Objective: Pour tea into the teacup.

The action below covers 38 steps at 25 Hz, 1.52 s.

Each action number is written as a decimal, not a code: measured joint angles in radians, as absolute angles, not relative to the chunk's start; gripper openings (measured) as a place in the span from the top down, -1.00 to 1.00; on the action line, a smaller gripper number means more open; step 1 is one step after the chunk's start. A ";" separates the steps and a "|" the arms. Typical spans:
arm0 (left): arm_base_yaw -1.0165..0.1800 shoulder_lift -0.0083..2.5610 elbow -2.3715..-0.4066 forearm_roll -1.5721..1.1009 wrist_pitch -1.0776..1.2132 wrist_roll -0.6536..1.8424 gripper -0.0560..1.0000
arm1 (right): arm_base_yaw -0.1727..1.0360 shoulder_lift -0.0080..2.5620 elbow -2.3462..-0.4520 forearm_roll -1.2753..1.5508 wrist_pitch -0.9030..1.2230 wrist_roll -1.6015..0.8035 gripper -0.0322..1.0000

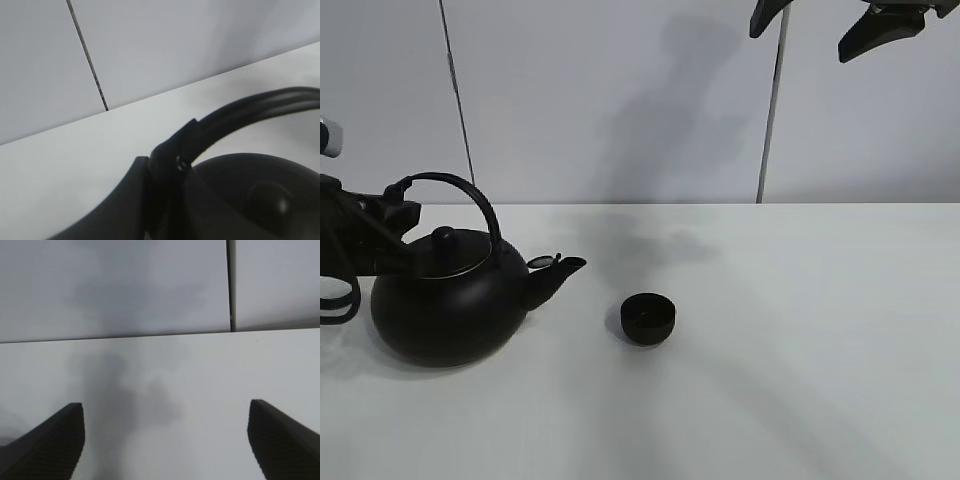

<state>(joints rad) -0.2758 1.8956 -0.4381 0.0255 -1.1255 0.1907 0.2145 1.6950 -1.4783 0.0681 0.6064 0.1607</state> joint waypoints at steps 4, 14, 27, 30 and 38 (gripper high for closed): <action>-0.276 1.894 -0.464 0.039 -1.100 0.196 0.70 | 0.214 1.695 -1.478 0.068 0.606 0.161 -0.25; -0.277 1.894 -0.549 0.137 -1.029 0.211 0.70 | 0.214 1.695 -1.478 0.068 0.606 0.161 -0.25; -0.312 1.894 -0.702 0.209 -0.910 0.226 0.70 | 0.214 1.695 -1.478 0.068 0.606 0.161 -0.25; -0.330 1.895 -0.721 0.217 -0.878 0.252 0.70 | 0.214 1.695 -1.478 0.068 0.606 0.161 -0.25; -0.346 1.896 -0.739 0.249 -0.858 0.297 0.70 | 0.214 1.695 -1.478 0.068 0.606 0.161 -0.25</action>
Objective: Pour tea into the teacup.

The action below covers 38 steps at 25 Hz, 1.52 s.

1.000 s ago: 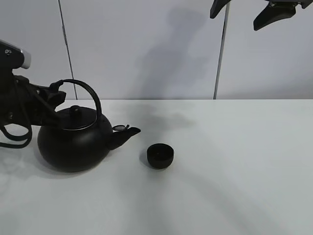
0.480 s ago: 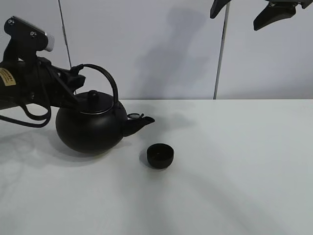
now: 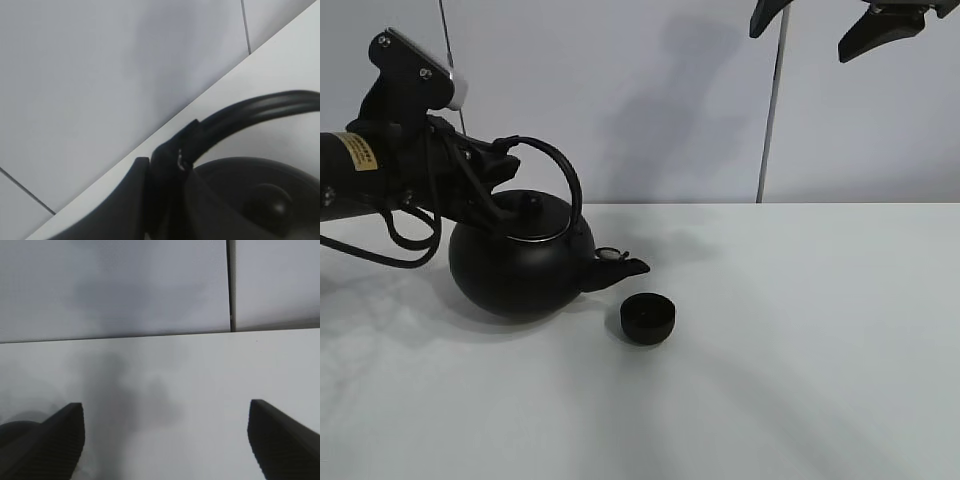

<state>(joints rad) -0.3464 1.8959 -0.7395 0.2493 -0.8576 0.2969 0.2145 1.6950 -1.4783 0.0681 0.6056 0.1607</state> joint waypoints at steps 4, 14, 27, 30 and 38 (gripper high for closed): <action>-0.346 1.896 -0.739 0.263 -0.851 0.301 0.70 | 0.214 1.695 -1.478 0.068 0.606 0.161 -0.25; -0.347 1.896 -0.757 0.269 -0.808 0.307 0.70 | 0.214 1.695 -1.478 0.068 0.607 0.161 -0.25; -0.354 1.896 -0.776 0.269 -0.768 0.337 0.70 | 0.214 1.695 -1.478 0.068 0.607 0.161 -0.25; -0.354 1.896 -0.776 0.269 -0.763 0.340 0.70 | 0.214 1.695 -1.478 0.068 0.607 0.161 -0.25; -0.354 1.896 -0.776 0.269 -0.763 0.345 0.70 | 0.214 1.695 -1.478 0.068 0.607 0.161 -0.25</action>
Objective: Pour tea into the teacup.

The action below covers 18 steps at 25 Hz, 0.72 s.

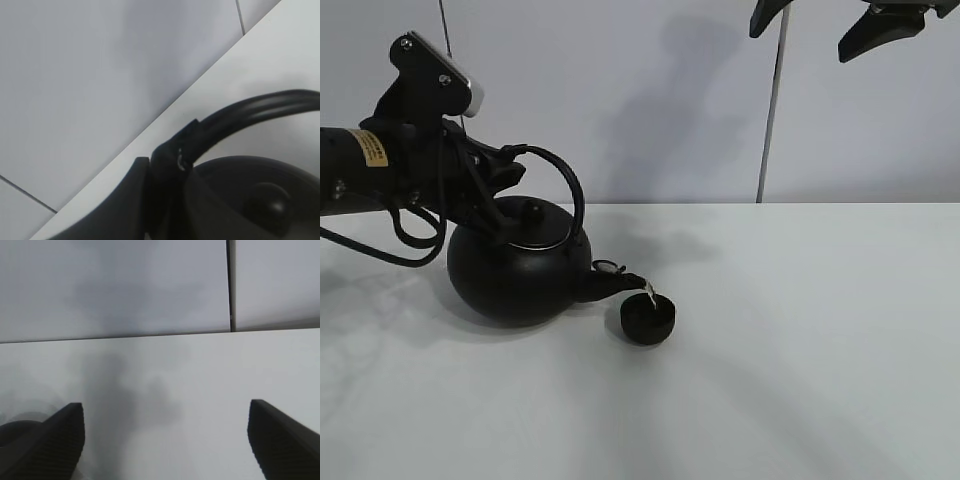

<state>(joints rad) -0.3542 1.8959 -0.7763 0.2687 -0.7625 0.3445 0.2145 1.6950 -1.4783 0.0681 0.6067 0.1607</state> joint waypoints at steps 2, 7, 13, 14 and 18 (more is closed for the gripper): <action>-0.354 1.896 -0.776 0.269 -0.763 0.347 0.70 | 0.214 1.695 -1.478 0.068 0.607 0.161 -0.25; -0.354 1.896 -0.776 0.269 -0.763 0.348 0.70 | 0.214 1.695 -1.478 0.068 0.607 0.161 -0.25; -0.354 1.896 -0.776 0.269 -0.763 0.363 0.70 | 0.214 1.695 -1.478 0.068 0.606 0.161 -0.25; -0.354 1.896 -0.776 0.269 -0.763 0.363 0.70 | 0.214 1.695 -1.478 0.068 0.606 0.161 -0.25; -0.354 1.896 -0.776 0.269 -0.763 0.364 0.70 | 0.214 1.695 -1.478 0.068 0.606 0.161 -0.25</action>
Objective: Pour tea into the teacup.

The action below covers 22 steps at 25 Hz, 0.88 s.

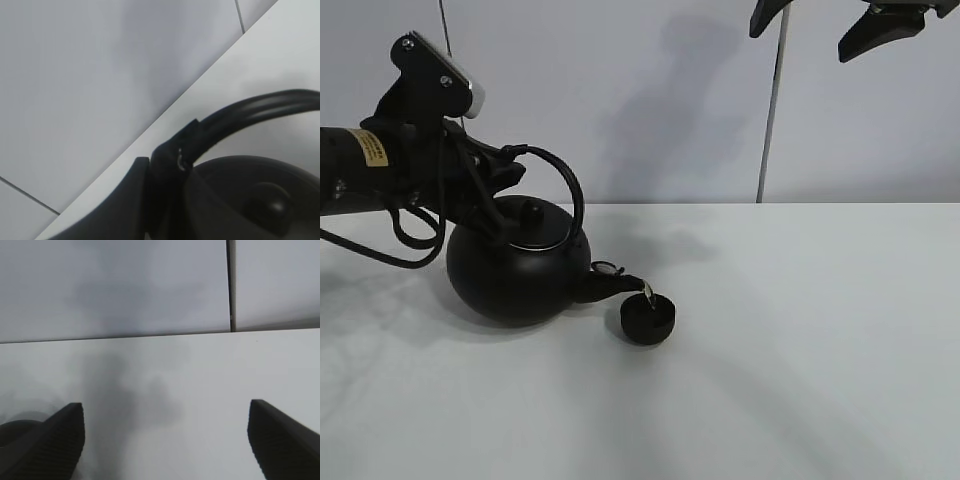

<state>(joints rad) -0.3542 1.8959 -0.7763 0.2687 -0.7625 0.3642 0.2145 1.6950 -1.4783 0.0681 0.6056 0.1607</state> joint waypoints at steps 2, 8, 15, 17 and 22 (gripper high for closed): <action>-0.354 1.896 -0.776 0.258 -0.763 0.357 0.70 | 0.214 1.695 -1.478 0.068 0.606 0.161 -0.25; -0.354 1.896 -0.776 0.176 -0.765 0.300 0.70 | 0.214 1.695 -1.478 0.068 0.606 0.161 -0.25; -0.354 1.896 -0.713 0.044 -0.900 0.228 0.70 | 0.214 1.695 -1.478 0.068 0.606 0.161 -0.25; -0.354 1.896 -0.686 0.029 -0.937 0.199 0.70 | 0.214 1.695 -1.478 0.068 0.606 0.161 -0.25; -0.354 1.896 -0.618 0.022 -0.994 0.178 0.70 | 0.214 1.695 -1.478 0.068 0.606 0.161 -0.25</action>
<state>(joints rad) -0.3542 1.8959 -0.6182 0.0218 -0.9943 0.1782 0.2145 1.6950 -1.4783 0.0681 0.6056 0.1607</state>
